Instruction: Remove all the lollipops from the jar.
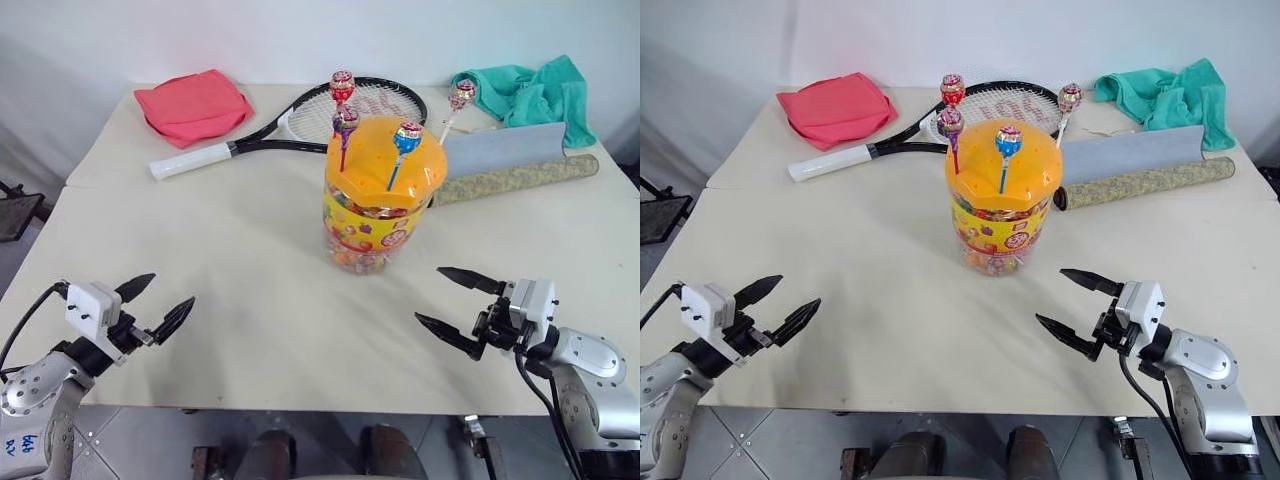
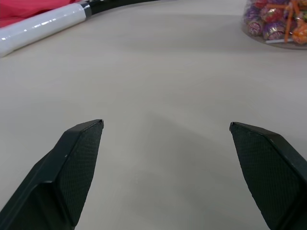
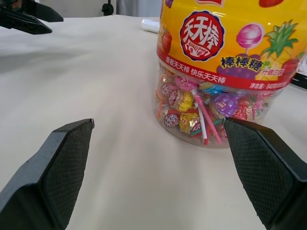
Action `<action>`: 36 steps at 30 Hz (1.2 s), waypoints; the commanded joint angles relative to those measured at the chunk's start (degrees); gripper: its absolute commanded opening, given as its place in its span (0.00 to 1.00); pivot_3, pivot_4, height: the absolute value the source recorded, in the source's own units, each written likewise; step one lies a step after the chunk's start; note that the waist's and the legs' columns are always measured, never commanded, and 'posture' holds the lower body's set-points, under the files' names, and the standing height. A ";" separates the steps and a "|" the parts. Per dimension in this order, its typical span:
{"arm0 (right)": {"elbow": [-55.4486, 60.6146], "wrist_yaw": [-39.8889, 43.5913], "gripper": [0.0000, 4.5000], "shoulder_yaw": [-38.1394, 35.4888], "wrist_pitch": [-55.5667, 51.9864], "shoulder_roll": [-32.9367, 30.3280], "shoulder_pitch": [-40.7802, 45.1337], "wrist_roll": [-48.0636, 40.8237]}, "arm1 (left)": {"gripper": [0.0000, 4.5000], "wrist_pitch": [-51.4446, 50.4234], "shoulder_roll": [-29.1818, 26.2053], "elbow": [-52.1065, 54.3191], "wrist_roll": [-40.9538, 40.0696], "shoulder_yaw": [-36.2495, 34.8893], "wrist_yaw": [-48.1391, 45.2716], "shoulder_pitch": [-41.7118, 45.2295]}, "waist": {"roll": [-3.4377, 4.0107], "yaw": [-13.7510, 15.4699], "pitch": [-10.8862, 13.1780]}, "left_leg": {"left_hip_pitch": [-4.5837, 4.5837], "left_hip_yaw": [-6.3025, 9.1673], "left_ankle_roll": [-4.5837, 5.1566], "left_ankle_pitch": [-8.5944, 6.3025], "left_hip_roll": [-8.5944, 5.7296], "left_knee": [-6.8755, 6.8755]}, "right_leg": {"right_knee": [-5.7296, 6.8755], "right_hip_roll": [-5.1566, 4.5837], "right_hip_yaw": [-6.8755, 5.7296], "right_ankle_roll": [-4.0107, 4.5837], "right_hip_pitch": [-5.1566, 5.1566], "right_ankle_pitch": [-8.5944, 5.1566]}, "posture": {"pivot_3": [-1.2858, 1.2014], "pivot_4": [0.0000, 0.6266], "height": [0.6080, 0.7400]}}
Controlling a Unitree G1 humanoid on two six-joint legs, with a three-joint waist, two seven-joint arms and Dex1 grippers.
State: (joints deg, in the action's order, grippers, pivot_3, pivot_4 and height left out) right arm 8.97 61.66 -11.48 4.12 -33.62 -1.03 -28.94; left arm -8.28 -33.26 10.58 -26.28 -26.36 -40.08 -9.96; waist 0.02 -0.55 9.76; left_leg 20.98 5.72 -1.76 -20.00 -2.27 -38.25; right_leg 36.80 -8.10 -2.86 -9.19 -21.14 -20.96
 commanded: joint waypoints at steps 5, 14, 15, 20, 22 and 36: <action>4.44 -4.55 1.00 -3.13 -3.79 -0.10 1.97 -4.02 | 1.00 -5.83 -2.33 7.62 -16.16 -3.11 -6.40 3.88 | 0.00 0.52 0.00 | 0.02 0.08 0.00 0.00 0.00 -0.06 | 0.01 -0.02 0.00 0.00 0.01 0.00 | 0.52 0.24 1.00; 14.60 -11.06 1.00 -21.21 -16.46 -9.18 0.73 -18.69 | 1.00 -20.64 -16.26 8.60 -29.91 -2.26 -8.62 22.33 | 0.05 0.53 0.03 | -0.06 0.13 0.03 -0.01 -0.06 -0.04 | -0.01 -0.07 -0.04 0.00 0.17 0.00 | 0.52 0.24 1.00; 15.18 -11.20 1.00 -22.19 -17.33 -9.73 0.52 -19.59 | 1.00 -21.45 -16.92 7.90 -29.77 -1.05 -8.91 24.49 | 0.05 0.47 0.03 | -0.08 0.07 0.02 -0.01 -0.04 -0.01 | -0.05 -0.03 -0.08 0.00 0.21 0.00 | 0.52 0.24 1.00; 15.91 -10.96 1.00 -23.18 -15.41 -9.48 0.54 -17.64 | 1.00 -20.04 -12.31 4.42 -25.25 7.59 -8.06 35.28 | 0.05 0.39 0.04 | -0.45 -0.13 0.02 -0.01 0.01 0.13 | -0.32 0.07 -0.11 -0.01 0.63 0.00 | 0.52 0.24 1.00; 15.70 -10.74 1.00 -23.34 -14.88 -9.56 1.10 -17.44 | 1.00 -20.24 -10.40 3.47 -23.35 11.20 -8.42 38.22 | 0.05 0.40 0.04 | -0.45 -0.14 0.03 -0.01 0.01 0.12 | -0.32 0.08 -0.11 -0.01 0.63 0.01 | 0.52 0.24 1.00; 13.42 -10.82 1.00 -22.20 -13.70 -8.54 2.14 -13.89 | 1.00 -22.09 9.37 -8.09 -15.34 25.23 -5.04 57.83 | -0.04 0.39 0.10 | -0.40 -0.16 0.04 -0.01 -0.02 0.05 | -0.33 0.11 -0.17 -0.09 0.65 0.04 | 0.52 0.24 1.00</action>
State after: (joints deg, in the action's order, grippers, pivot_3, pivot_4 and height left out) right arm 20.55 51.70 -32.87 -10.86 -42.54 1.32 -42.90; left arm -31.25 -24.42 2.53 -42.41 -0.82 -44.59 46.33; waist -0.02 -0.16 9.85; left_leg 20.58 5.54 -1.73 -20.01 -2.28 -38.20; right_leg 36.47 -7.97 -3.02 -9.28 -20.50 -20.92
